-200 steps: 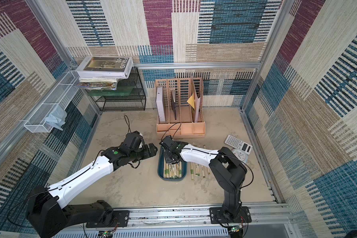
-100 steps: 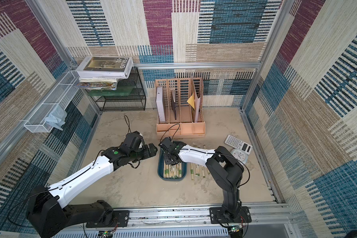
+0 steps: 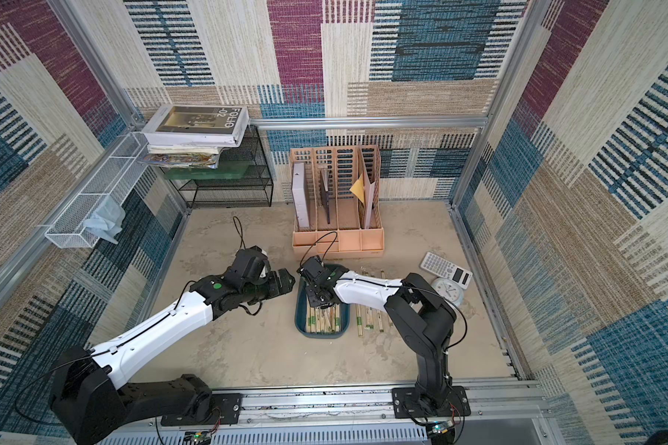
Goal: Take the paired disposable chopsticks out of the storage box
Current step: Pick up the paired disposable chopsticks from the storage box.
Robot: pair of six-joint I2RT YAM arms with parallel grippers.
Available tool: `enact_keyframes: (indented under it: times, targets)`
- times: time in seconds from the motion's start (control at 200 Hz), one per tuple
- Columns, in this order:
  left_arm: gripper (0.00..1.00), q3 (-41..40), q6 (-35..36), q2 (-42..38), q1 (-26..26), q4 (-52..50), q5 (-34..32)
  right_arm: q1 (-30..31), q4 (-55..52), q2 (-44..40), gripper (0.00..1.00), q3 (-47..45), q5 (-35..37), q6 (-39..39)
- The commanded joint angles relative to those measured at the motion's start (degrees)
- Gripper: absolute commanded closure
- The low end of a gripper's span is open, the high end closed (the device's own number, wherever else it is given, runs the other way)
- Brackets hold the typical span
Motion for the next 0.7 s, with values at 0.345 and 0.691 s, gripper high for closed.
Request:
enact_keyframes:
  times: [0.345, 0.691]
  targets:
    - [0.01, 0.1, -0.2, 0.4, 0.0, 1.1, 1.4, -1.2, -1.9, -7.5, 0.91, 0.3, 0.3, 0.9]
    - [0.01, -2.6, -4.0, 2.0, -1.4, 8.3, 9.3, -4.1, -2.1, -14.5, 0.91, -1.1, 0.2, 1.2]
